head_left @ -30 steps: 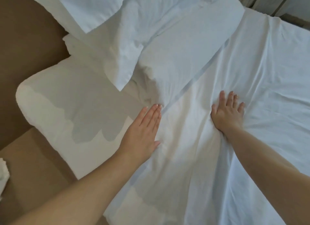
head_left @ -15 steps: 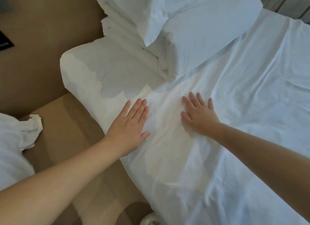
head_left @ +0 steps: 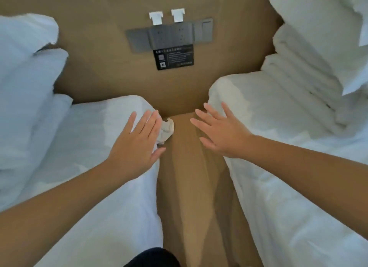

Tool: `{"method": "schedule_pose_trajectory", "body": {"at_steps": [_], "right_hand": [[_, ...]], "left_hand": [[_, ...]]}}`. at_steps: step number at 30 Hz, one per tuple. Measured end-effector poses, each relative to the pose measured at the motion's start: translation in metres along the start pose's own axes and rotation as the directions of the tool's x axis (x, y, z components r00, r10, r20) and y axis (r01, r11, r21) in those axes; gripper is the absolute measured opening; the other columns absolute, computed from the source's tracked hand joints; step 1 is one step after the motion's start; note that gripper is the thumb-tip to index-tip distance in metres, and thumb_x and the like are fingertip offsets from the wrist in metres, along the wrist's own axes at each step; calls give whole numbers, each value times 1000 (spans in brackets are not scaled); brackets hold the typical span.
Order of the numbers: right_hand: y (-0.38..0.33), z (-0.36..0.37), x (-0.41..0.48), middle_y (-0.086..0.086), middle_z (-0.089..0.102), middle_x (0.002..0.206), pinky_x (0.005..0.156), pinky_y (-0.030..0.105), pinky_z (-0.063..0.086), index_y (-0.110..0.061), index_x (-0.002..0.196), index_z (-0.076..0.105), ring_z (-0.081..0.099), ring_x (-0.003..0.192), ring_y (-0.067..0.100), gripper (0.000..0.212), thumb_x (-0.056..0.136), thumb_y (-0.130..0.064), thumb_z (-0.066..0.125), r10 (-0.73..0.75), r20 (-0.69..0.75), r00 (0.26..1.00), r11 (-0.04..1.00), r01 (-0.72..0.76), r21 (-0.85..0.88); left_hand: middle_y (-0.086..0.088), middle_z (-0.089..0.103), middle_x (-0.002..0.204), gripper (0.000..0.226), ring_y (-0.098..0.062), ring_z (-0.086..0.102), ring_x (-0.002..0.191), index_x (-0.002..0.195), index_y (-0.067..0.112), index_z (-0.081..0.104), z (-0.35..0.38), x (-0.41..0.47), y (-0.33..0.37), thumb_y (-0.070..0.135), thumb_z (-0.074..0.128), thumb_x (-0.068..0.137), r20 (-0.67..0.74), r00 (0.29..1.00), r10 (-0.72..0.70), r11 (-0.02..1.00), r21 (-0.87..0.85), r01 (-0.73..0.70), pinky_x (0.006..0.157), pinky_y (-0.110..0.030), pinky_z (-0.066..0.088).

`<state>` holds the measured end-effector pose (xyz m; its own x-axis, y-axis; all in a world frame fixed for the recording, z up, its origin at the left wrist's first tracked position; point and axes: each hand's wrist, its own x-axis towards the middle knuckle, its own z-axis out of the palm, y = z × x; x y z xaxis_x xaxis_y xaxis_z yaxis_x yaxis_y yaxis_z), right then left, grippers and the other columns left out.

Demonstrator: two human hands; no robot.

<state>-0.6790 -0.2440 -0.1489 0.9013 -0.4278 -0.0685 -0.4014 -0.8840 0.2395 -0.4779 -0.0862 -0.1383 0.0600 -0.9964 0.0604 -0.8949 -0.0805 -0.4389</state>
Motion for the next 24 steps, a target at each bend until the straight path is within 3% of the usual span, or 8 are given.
{"method": "schedule_pose_trajectory", "body": {"at_steps": [4, 8, 11, 14, 18, 20, 22, 24], "right_hand": [[-49, -39, 51, 2, -1, 165, 118, 59, -3, -30, 156, 4, -10, 150, 27, 61, 102, -52, 21, -110, -58, 992, 994, 109, -16], [-133, -85, 106, 3, -1, 164, 119, 58, -1, -27, 156, 1, -8, 151, 28, 63, 101, -51, 19, -314, -113, 943, 948, 304, -98], [-212, -112, 136, 4, 6, 164, 118, 56, 0, -25, 156, 10, -1, 151, 28, 65, 97, -50, 15, -514, -178, 839, 858, 505, -97], [-277, -124, 164, 5, 8, 164, 119, 53, 2, -23, 156, 13, 1, 151, 28, 61, 101, -47, 23, -653, -226, 722, 755, 645, -118], [-339, -125, 196, 6, -1, 164, 122, 48, 1, -20, 157, 6, -6, 151, 26, 62, 103, -44, 25, -753, -218, 621, 653, 745, -134], [-363, -123, 215, 8, 0, 164, 121, 49, 3, -18, 157, 9, -5, 151, 28, 62, 103, -42, 28, -802, -231, 551, 591, 789, -168], [-383, -120, 239, 10, 7, 164, 121, 50, 7, -15, 156, 15, 1, 151, 30, 63, 102, -39, 34, -834, -275, 478, 540, 810, -230], [-400, -116, 266, 11, 14, 162, 121, 52, 10, -12, 155, 21, 8, 150, 31, 63, 100, -38, 40, -865, -283, 414, 493, 807, -325]], "left_hand": [[-20, 31, 154, 79, -35, 25, 145, 145, 0, 37, 12, -64, -57, 54, 10, 95, 11, 984, -175, 984, -14, 175, 117, -55, 18], [-20, 29, 155, 76, -34, 21, 146, 146, -2, 33, 24, -155, -100, 51, 16, 96, 10, 903, -429, 901, -62, 429, 117, -54, 18], [-23, 22, 157, 75, -36, 17, 147, 147, -4, 30, 39, -223, -124, 50, 19, 96, 41, 816, -576, 813, -74, 578, 117, -54, 19], [-26, 20, 156, 77, -39, 17, 146, 146, -7, 31, 67, -275, -141, 50, 20, 95, 75, 731, -678, 726, -80, 683, 116, -55, 23], [-27, 18, 156, 77, -40, 19, 145, 146, -8, 28, 105, -305, -151, 50, 19, 96, 175, 574, -800, 555, -146, 819, 114, -50, 24], [-23, 7, 159, 75, -35, 10, 148, 151, -5, 15, 128, -305, -155, 50, 18, 100, 186, 486, -854, 442, -232, 866, 117, -45, 17], [-15, -10, 161, 77, -26, -7, 149, 152, 0, -4, 154, -298, -166, 50, 20, 99, 256, 340, -905, 231, -377, 897, 122, -37, 5], [-11, -16, 161, 75, -20, -13, 149, 151, 3, -11, 183, -291, -177, 45, 25, 100, 304, 213, -929, 36, -496, 867, 121, -30, -3]]}}
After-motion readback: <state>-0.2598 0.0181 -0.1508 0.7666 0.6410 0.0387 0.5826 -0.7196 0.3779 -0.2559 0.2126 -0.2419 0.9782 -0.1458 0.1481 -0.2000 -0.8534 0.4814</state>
